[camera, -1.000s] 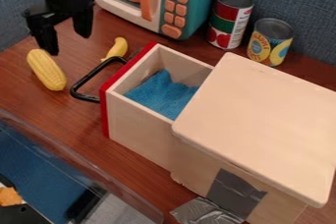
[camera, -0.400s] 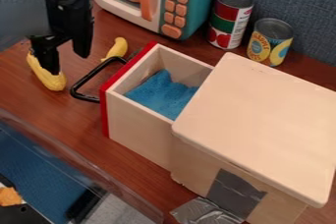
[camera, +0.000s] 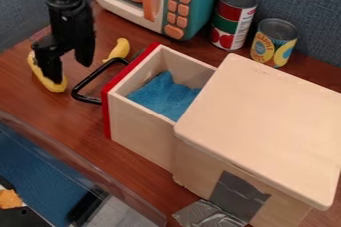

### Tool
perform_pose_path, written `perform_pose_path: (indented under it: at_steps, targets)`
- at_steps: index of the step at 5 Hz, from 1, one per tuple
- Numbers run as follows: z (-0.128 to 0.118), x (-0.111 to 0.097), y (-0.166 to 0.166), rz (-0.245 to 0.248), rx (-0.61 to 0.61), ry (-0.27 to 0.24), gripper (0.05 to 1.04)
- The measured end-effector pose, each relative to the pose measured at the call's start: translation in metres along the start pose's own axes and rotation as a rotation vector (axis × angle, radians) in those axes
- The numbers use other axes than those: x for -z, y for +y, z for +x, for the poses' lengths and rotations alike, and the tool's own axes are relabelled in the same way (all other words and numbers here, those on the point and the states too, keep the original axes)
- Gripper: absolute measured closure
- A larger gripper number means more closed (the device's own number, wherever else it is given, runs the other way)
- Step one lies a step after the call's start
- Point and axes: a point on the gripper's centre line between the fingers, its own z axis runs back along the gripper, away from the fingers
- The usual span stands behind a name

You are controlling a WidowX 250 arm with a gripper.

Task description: Close the drawer

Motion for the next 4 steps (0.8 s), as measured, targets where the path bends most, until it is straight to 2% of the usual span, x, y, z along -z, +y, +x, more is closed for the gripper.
perform_pose_path:
  at_steps: [2, 4]
  targets:
    - [0.03, 0.011, 0.004, 0.003, 0.029, -0.005, 0.082]
    - [0.077, 0.025, 0.015, -0.002, 0.096, -0.002, 0.083]
